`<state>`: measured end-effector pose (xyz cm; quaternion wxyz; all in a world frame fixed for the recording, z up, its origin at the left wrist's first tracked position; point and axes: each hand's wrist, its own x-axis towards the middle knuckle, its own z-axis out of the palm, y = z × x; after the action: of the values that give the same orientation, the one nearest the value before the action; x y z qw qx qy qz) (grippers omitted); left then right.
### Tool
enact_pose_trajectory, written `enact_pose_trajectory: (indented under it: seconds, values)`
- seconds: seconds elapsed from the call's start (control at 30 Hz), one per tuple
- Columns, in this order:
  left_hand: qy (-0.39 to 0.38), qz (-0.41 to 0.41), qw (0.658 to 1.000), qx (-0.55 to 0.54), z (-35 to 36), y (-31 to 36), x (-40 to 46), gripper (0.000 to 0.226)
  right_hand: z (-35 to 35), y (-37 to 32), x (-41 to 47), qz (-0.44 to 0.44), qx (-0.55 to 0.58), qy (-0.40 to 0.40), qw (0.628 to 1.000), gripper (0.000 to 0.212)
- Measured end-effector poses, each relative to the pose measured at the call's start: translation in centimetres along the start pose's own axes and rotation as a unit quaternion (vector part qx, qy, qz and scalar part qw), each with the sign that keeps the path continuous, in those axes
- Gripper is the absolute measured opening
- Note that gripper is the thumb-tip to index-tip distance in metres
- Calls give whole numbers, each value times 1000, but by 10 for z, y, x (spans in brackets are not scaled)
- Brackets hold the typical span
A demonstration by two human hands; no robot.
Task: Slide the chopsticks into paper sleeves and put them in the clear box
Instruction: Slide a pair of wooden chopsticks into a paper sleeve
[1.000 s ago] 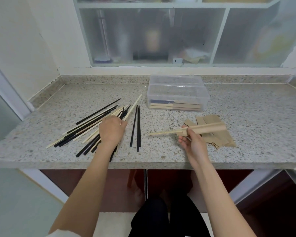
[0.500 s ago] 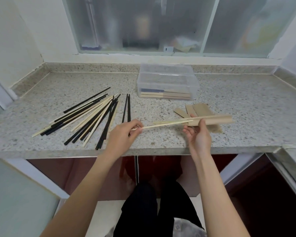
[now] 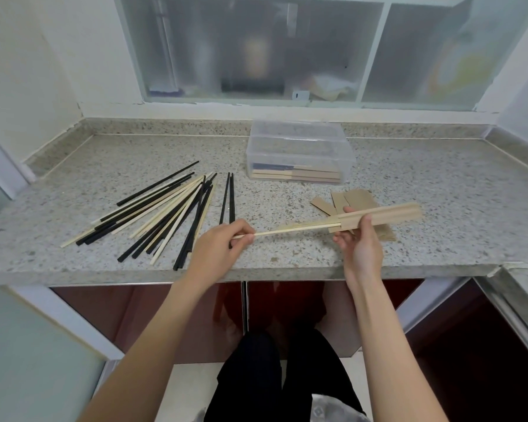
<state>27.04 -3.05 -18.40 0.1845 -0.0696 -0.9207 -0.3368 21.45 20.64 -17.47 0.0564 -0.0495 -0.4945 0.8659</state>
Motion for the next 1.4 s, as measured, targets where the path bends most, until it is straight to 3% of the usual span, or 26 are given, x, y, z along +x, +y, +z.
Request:
enact_pose_trajectory:
  seconds: [0.13, 0.27, 0.4, 0.47, 0.53, 0.57, 0.63, 0.8, 1.03, 1.4]
  values:
    - [12, 13, 1000, 6, 2, 12, 5, 11, 5, 3, -4, 17, -34, -21, 999, 34]
    - [83, 27, 995, 49, 12, 28, 10, 13, 5, 4, -7, 17, -9, -14, 1000, 22]
    - [154, -61, 985, -56, 16, 39, 8, 28, 1, 1, -7, 34, 58, 23, 998, 18]
    - [151, -161, 960, -173, 12, 40, 5, 25, -1, 0, -8, 36, 69, 28, 997, 19]
    - [130, -238, 897, -350, 9, 37, 3, 17, -4, -1, -8, 33, 63, 30, 997, 19]
    - [125, -254, 867, -410, 7, 35, 1, 16, -5, -1, -9, 32, 59, 30, 997, 19]
    - [124, -263, 842, -455, 8, 32, 1, 17, -5, -2, -9, 32, 55, 28, 998, 19]
    - [126, -276, 847, -437, 19, 40, 4, 19, -3, -2, -13, 23, 41, 9, 999, 18]
    - [187, -286, 859, -381, 42, 54, 7, 34, 8, 9, -21, 20, 10, 6, 1000, 16]
    - [114, -265, 861, -418, 57, 66, 11, 56, 23, 18, -25, 38, -14, 9, 999, 17]
